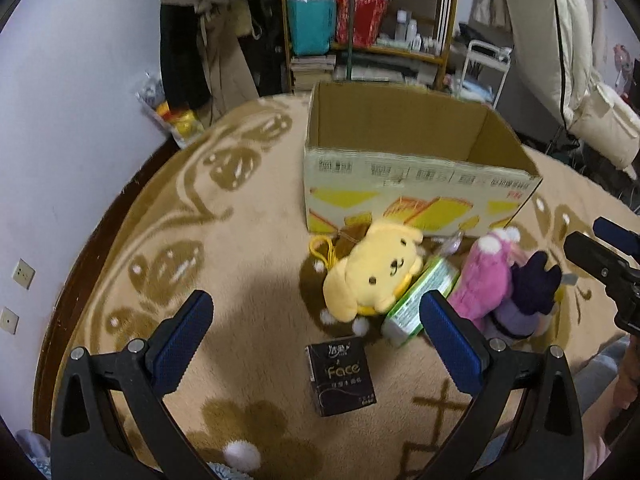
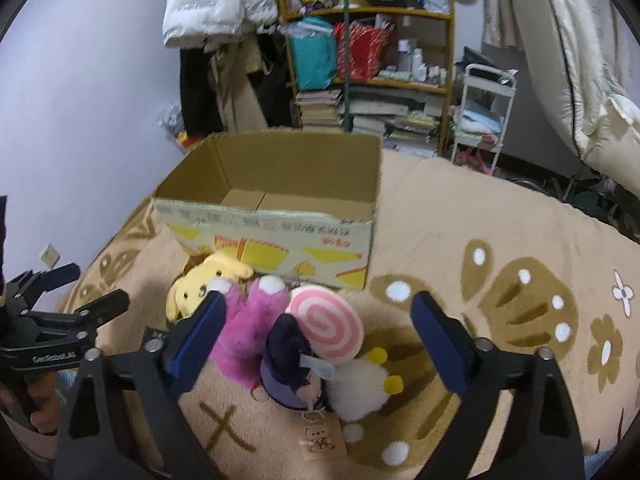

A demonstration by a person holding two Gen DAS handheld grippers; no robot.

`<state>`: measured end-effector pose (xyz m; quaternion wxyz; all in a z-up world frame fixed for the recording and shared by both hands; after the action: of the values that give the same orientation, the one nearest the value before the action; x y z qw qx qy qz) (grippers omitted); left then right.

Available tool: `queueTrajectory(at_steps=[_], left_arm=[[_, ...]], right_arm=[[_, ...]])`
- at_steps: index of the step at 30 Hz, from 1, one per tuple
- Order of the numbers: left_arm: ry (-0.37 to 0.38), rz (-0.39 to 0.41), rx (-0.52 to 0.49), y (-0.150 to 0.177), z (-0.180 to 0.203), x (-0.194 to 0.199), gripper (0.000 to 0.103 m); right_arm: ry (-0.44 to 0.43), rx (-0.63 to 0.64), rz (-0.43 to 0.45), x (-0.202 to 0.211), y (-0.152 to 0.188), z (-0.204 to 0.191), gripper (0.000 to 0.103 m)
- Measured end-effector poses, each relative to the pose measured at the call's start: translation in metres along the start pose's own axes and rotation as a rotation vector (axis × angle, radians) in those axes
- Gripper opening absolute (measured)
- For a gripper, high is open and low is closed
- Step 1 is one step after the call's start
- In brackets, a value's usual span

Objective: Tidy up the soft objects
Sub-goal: 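Grasp the black Face tissue pack with the left tool while the right tool grasps the purple witch plush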

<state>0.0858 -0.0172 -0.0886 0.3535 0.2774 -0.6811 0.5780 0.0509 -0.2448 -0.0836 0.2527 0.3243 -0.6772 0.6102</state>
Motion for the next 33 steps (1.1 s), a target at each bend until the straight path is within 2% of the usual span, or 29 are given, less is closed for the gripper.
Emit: queueTrajectory(at_steps=[8,20,32,33], left_arm=[[0.014,-0.142,-0.033,0.01,0.008,-0.032,0.102],[0.024,-0.325,-0.063,0.025,0.014,-0.074,0.102],[0.0,-0.411,-0.133,0.039,0.024,-0.095,0.102],[-0.001,-0.413,-0.138,0.039,0.025,-0.096,0.101]], right_arm=[[-0.032,0.028,-0.106,-0.024,0.005,-0.003,0.089],[-0.051,-0.007,-0.164,-0.043,0.009,0.012,0.089],[-0.071,0.018,-0.19,-0.045,0.013,0.009,0.089],[-0.074,0.022,-0.193,-0.045,0.014,0.007,0.086]])
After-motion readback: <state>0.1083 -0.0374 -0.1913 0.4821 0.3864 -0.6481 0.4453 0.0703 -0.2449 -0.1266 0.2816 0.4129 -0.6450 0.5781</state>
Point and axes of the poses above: each gripper's, at about its wrist camera, not at the fingertips, and x roughly against the way its jaws point, z to its right, y to its underside, the point moved 2 cm from there along -x, roughly the way its jaws point, and after that the axes turned 4 degrees about -y, right-handed, at the moved point
